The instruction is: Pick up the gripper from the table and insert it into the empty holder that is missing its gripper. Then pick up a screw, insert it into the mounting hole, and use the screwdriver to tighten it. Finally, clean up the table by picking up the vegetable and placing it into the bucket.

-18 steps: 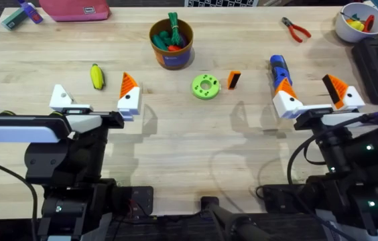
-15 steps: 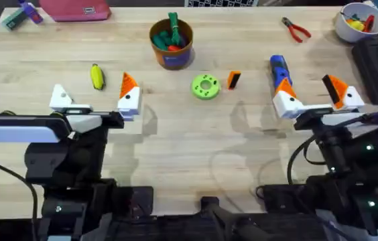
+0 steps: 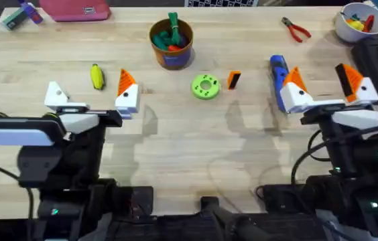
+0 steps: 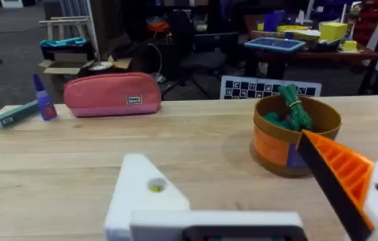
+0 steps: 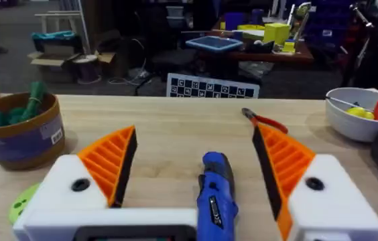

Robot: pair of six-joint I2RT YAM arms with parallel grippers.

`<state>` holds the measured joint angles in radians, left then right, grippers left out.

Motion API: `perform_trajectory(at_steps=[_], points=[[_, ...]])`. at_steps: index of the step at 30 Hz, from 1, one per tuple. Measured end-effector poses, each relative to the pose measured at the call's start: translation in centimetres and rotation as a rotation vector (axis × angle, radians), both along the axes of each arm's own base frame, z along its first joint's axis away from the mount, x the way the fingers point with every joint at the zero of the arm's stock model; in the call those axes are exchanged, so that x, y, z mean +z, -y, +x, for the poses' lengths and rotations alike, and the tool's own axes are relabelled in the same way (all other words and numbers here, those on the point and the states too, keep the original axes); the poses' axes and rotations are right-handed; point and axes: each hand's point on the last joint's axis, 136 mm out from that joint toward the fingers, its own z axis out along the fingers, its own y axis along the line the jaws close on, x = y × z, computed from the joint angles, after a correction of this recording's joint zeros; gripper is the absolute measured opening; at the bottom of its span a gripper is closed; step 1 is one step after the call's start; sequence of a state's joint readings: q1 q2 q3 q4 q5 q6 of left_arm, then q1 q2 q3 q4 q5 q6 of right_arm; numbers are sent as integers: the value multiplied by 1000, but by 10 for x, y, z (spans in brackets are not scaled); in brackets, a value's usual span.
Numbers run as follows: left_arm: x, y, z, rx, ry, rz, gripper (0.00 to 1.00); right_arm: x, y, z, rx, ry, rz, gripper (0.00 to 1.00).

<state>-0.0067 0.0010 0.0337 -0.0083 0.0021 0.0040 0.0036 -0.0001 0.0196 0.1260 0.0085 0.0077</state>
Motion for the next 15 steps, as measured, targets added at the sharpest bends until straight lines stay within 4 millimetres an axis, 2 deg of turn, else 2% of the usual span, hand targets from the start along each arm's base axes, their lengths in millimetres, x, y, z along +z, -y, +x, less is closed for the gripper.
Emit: perform_trajectory(at_steps=[2, 4, 7, 9, 11, 15], points=[[12, -1, -4, 4, 0, 1, 985, 8, 0, -2, 1, 3, 0, 994], [32, -4, -10, 22, 8, 3, 985, 22, 0, -6, 3, 9, 0, 994], [63, -10, -18, 56, 0, 3, 985, 55, -1, -13, 3, 33, 0, 994], [75, -13, -21, 72, -51, 5, 985, 72, -1, -16, 3, 24, 0, 994], [78, -14, -20, 81, -148, 10, 985, 79, -1, -16, 4, -39, -1, 994], [68, -16, -11, 89, -365, 24, 985, 66, -1, -9, 6, -264, -1, 993]])
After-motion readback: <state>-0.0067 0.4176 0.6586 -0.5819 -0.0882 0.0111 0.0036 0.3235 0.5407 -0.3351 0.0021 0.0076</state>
